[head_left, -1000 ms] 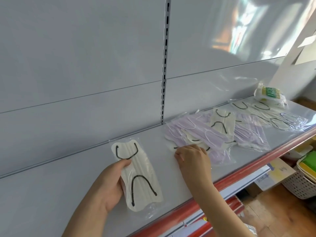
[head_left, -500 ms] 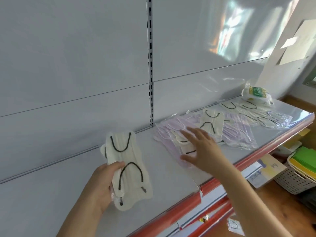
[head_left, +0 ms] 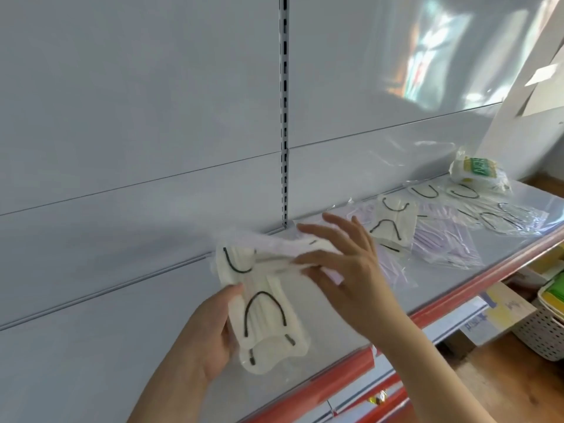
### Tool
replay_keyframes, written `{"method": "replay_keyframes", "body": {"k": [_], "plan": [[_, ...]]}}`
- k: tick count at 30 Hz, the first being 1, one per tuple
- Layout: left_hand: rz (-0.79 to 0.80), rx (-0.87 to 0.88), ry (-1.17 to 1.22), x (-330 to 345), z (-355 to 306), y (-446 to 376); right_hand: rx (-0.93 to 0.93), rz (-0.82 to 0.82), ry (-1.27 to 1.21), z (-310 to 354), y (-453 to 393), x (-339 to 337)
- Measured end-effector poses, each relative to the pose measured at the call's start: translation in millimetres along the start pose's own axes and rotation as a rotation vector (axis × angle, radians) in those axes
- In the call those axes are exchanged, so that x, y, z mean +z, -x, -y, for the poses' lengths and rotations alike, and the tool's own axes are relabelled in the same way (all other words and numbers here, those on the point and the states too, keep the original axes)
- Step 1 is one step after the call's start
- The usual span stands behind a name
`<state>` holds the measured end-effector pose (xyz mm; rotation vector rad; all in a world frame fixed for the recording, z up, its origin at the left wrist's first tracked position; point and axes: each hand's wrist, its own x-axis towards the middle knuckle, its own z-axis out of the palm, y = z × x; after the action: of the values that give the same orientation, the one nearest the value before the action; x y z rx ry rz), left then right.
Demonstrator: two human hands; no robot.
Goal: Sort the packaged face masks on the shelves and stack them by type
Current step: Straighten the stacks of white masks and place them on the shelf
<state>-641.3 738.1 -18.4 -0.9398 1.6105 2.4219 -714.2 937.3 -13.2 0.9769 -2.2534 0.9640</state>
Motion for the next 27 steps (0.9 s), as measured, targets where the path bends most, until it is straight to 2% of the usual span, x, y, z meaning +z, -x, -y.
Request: {"method": "replay_keyframes", "body": {"k": [2, 5, 9, 10, 12, 14, 17, 19, 21, 23, 26, 27], "plan": [[0.102, 0.031, 0.077, 3, -6, 2, -0.018, 0.101, -0.052, 14, 15, 12], [0.211, 0.022, 0.016, -1, -10, 7, 0.06, 0.202, -0.114, 14, 35, 27], [0.25, 0.037, -0.144, -3, -4, 10, 0.251, 0.467, -0.394, 20, 40, 24], [0.237, 0.037, -0.166, -5, -2, 8, 0.288, 0.483, -0.446, 21, 39, 24], [0.173, 0.045, -0.183, -9, 0, 7, 0.354, 0.39, -0.403, 16, 36, 28], [0.115, 0.045, -0.175, -13, 1, 7, 0.379, 0.313, -0.213, 7, 31, 33], [-0.001, 0.093, -0.12, -24, -2, 9, 0.363, 0.372, 0.048, -4, 24, 39], [-0.134, 0.195, -0.031, -38, -7, 11, 0.43, 0.396, 0.045, -4, 23, 47], [-0.221, 0.304, 0.067, -52, -15, 13, 0.508, 0.265, 0.01, 7, 23, 56], [-0.205, 0.35, 0.123, -60, -19, 14, 0.612, 0.098, -0.195, 26, 17, 63], [-0.082, 0.283, 0.116, -56, -15, 15, 0.847, 0.136, -0.786, 46, -2, 69], [-0.019, 0.251, 0.089, -53, -13, 14, 0.887, 0.151, -0.899, 49, -9, 69]]}}
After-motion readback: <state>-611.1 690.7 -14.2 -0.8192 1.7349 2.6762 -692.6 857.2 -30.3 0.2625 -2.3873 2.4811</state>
